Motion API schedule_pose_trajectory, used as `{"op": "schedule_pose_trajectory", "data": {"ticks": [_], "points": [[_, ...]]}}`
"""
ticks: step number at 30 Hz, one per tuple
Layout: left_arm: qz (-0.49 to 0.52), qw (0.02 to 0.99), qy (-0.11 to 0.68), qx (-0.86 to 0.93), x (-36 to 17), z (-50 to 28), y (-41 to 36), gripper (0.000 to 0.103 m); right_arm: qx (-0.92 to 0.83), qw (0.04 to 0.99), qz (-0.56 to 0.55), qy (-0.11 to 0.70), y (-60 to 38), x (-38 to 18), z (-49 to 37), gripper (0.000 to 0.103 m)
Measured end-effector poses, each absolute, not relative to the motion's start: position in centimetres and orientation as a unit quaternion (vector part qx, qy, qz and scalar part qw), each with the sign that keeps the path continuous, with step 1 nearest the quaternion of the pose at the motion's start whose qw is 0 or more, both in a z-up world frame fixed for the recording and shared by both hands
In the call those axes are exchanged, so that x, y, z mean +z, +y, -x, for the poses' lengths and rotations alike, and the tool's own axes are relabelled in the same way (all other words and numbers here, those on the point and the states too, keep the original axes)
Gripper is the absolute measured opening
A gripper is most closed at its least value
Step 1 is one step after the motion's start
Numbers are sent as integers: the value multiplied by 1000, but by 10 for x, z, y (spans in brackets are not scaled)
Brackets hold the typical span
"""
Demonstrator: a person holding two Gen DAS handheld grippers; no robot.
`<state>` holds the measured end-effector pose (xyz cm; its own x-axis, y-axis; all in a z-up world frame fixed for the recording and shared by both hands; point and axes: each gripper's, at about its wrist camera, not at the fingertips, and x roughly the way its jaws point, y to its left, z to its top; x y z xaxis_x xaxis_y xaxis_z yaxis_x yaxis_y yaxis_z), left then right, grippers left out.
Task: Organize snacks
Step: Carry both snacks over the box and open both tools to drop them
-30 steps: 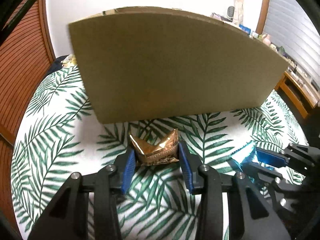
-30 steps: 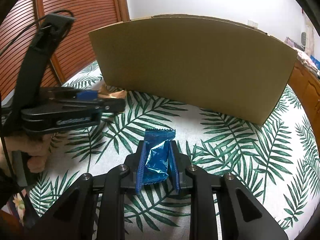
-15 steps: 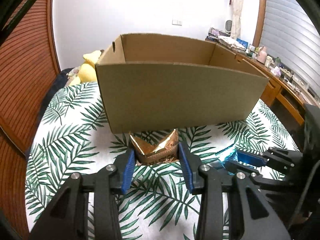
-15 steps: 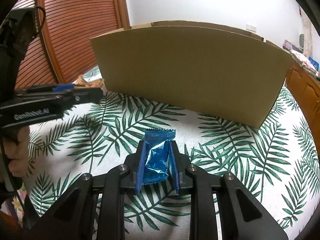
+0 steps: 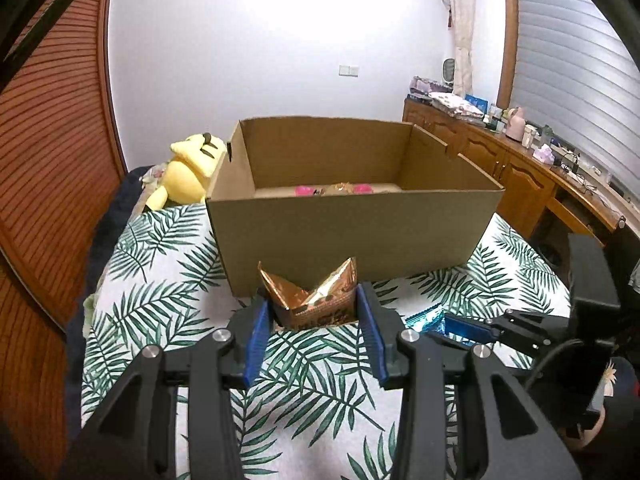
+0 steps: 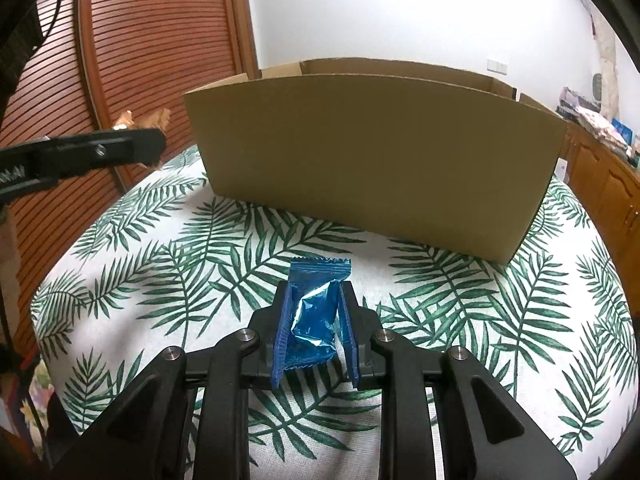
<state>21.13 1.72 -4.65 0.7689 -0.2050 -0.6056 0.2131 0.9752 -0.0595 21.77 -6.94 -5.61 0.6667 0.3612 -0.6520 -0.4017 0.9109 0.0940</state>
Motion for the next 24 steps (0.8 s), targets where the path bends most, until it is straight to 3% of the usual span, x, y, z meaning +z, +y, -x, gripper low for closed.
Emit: {"op": "schedule_pose_trajectory", "data": {"ticks": [10,24], "points": [[-8,946,304,-114,-29,-196,16,40,191,916,39,351,-73,-45,-206,21],[-11,950,285,-125,-8,-190,5,40,208,933,24,294,-91,39,-175,21]]}}
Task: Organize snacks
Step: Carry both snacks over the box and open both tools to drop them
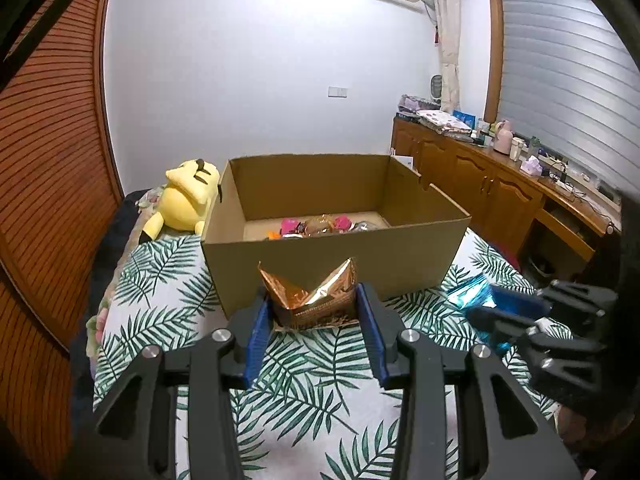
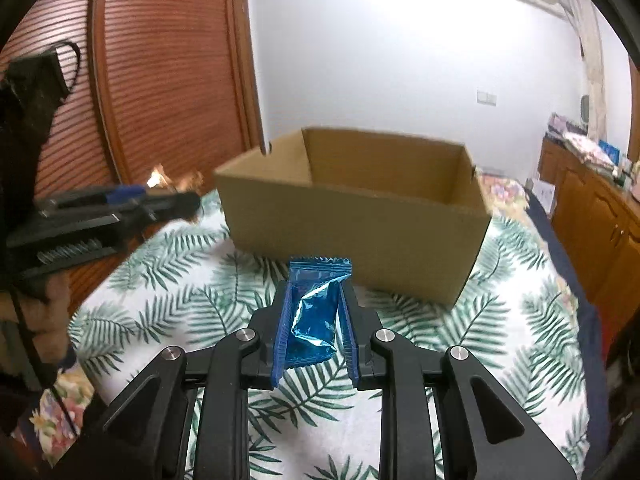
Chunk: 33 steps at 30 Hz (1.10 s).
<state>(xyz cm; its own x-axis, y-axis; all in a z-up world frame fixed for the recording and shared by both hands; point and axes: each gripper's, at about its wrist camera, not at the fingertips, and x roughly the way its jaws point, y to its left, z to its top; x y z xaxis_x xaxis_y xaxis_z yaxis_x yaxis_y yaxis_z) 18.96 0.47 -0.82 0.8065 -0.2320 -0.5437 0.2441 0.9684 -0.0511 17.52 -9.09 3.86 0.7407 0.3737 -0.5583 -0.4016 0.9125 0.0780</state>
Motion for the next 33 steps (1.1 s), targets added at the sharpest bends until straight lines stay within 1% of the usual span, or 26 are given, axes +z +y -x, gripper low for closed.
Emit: {"op": "schedule_pose_trajectory", "data": {"ticks": [6,11,23,33], "points": [[-13,953,272,-132,8,-193,1,40,213,939,23,269,-99,72,-169,22],[-12,955,263,-137,15,-204,0,40,212,943,30,253,-102,88,-167,22],[-13,952,269,-147,9,-271,-6,41,205,948,38,242,-107,98,-203,22],[-1,942,302,-144,-22,-337,-10,42,202,947,22,249,-115,84,-264,22]]}}
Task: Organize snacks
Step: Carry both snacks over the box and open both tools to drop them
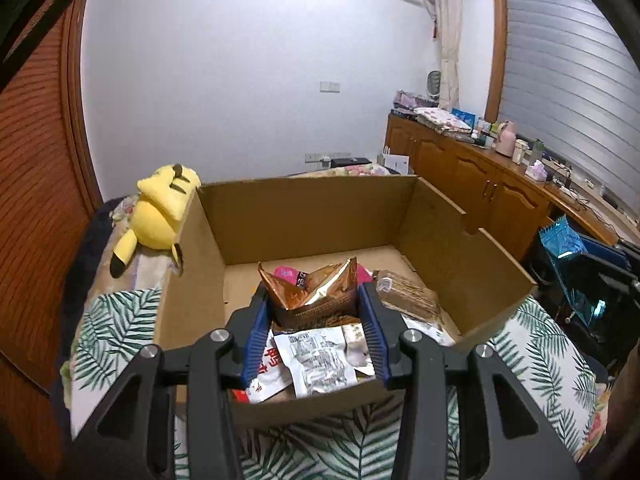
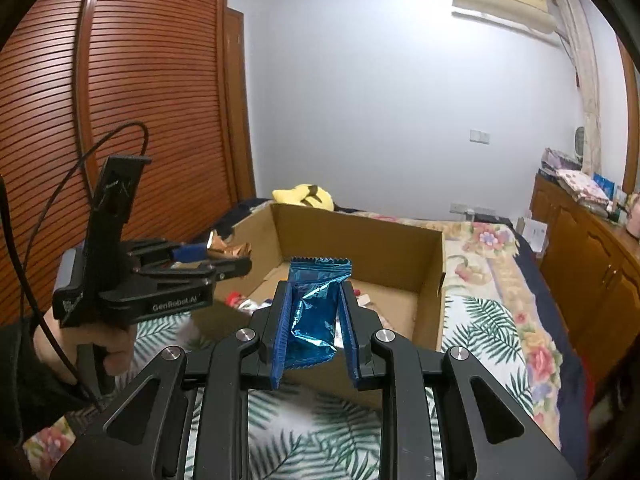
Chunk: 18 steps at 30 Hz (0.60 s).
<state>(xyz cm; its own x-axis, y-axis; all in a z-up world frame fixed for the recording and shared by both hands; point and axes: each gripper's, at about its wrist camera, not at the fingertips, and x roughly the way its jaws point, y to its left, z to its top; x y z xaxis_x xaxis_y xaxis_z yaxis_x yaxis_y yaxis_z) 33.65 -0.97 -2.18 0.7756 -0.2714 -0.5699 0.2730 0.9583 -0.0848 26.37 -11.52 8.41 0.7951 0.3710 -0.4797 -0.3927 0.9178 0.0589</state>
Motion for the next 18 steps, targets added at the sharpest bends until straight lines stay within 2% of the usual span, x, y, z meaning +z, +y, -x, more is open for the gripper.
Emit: {"op": "schedule_pose_trajectory", "data": {"ticks": [9,18], "points": [[-12,936,324,-134,-45,-364,-18,44,209,937,18,278,-113,61,-315,22],[-19,928,352,-120,-53,-375,-15,61,215,921,7,326,-102,38,-345,22]]}}
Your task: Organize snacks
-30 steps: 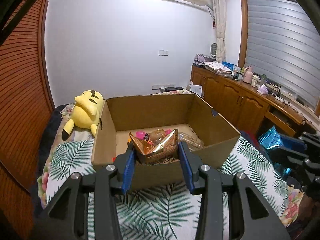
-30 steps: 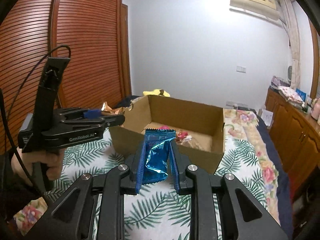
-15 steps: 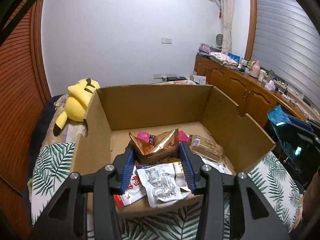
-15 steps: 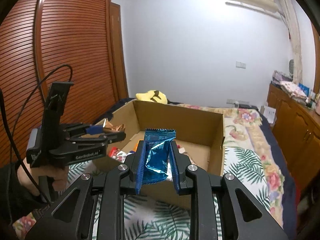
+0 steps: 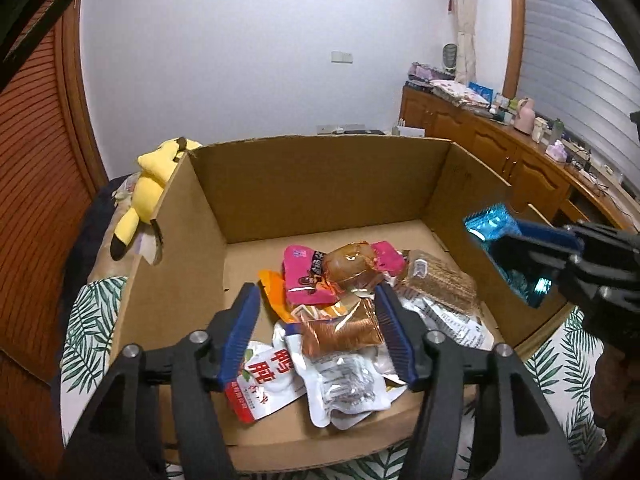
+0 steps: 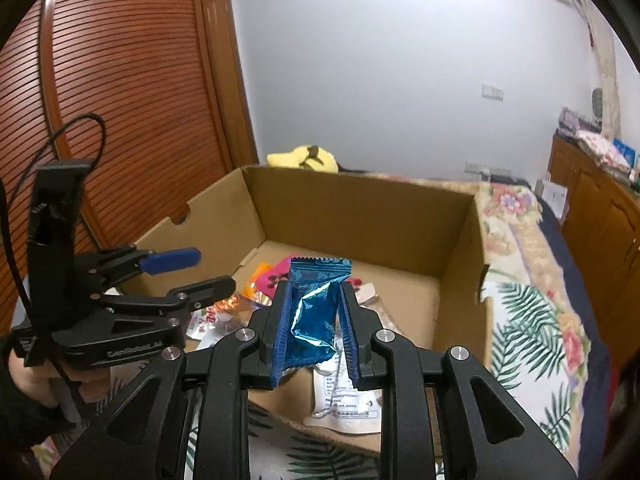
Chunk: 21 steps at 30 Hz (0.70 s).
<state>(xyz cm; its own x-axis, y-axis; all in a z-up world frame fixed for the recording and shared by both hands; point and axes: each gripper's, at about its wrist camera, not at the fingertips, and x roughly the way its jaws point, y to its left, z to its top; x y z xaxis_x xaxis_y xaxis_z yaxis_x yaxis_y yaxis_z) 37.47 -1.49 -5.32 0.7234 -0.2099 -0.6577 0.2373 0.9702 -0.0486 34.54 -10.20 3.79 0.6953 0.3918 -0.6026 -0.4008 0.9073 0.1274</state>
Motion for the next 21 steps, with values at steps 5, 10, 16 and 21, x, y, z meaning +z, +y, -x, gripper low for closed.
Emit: {"op": "schedule_pose_trajectory", "data": {"ticks": [5,10,16,21], "points": [[-26,921,369,-119,-53,-383,-14,67,217,912,12,348,-100,33,-356,23],[-24,921,370,-123,-54,-383,-14,73,214,906,13,366,-101,25,-368,23],[-22,922,366,-122,-51,-382,-17,75,210,907,22,364,-100,25,-366,23],[-28,923,364,-122,-48,-380,-20,75,208,911,25,356,-99,28,-359,23]]}}
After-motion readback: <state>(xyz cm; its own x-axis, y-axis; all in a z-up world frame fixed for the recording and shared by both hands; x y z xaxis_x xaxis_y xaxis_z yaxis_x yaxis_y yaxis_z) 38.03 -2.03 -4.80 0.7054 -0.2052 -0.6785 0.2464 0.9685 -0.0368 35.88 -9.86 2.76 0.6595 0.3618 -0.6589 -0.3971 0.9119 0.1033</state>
